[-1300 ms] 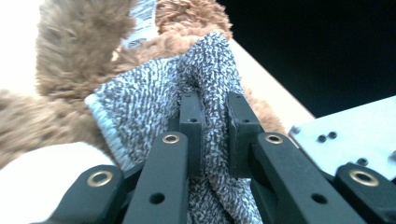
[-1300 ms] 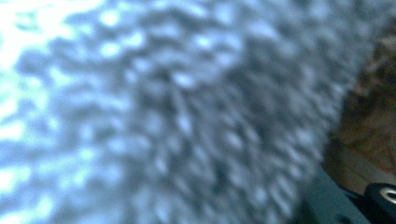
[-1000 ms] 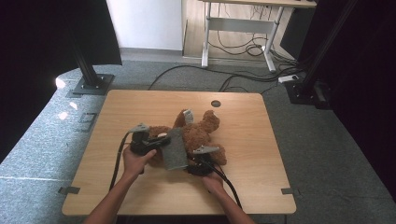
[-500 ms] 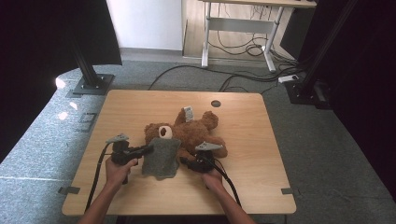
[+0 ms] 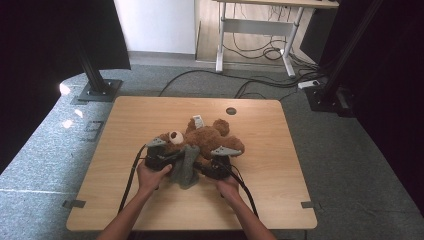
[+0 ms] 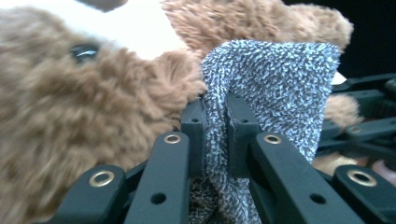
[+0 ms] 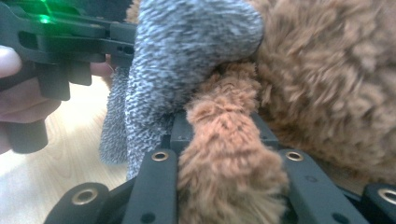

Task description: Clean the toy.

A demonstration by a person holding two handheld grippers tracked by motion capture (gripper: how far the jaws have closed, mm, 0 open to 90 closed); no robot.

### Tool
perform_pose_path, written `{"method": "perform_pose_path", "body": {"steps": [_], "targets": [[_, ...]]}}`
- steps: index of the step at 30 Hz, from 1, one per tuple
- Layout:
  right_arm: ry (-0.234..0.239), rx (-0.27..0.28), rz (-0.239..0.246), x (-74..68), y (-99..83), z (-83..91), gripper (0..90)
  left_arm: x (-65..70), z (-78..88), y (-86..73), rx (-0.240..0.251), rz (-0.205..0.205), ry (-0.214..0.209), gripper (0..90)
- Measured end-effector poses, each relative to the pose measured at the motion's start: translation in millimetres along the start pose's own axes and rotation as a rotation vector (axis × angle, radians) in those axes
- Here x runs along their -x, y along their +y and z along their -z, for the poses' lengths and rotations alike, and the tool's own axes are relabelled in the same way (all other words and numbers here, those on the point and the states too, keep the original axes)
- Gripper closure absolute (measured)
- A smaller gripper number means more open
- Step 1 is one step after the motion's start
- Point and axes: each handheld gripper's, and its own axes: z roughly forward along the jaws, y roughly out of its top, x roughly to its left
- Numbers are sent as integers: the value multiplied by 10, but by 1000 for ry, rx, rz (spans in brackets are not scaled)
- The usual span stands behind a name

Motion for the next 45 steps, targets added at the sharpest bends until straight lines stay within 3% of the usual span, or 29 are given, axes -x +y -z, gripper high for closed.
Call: {"method": "perform_pose_path", "body": {"steps": [3, 5, 9, 12, 15, 17, 21, 24, 28, 31, 33, 38, 40, 45], "targets": [[16, 0, 8, -28, -3, -1, 710, -90, 148, -48, 16, 7, 9, 798], [24, -1, 15, -50, -5, -5, 710, -183, 264, -81, 26, 34, 13, 798], [32, 4, 24, -86, -2, -9, 710, -395, 509, -132, 53, 63, 84, 796], [38, 5, 29, -92, -1, -11, 709, -600, 642, -192, 53, 143, 102, 794], [46, 5, 26, -94, -4, -31, 708, -632, 695, -229, 67, 149, 121, 794], [45, 3, 27, -94, -6, -33, 706, -607, 701, -230, 90, 150, 96, 794], [47, -1, 23, -85, -2, -31, 704, -420, 607, -163, 105, 126, -11, 793], [46, -4, 25, -89, -8, -37, 702, -153, 419, -40, 99, 83, -82, 793], [48, -6, 21, -90, -23, -39, 701, 151, 160, 85, 76, 34, -140, 793], [44, -5, 17, -80, -33, -33, 700, 321, 4, 118, 48, -30, -93, 793], [43, -9, 13, -60, -51, -27, 699, 322, -49, 119, 35, -33, -54, 792], [49, -8, 16, -69, -83, -33, 699, 41, 22, 19, 26, 25, 43, 795], [45, -1, 17, -76, -71, -21, 699, -98, 109, -38, 41, 70, 22, 797], [35, -1, 33, -102, -71, -15, 704, -138, 282, -77, 79, 27, 82, 798]]}}
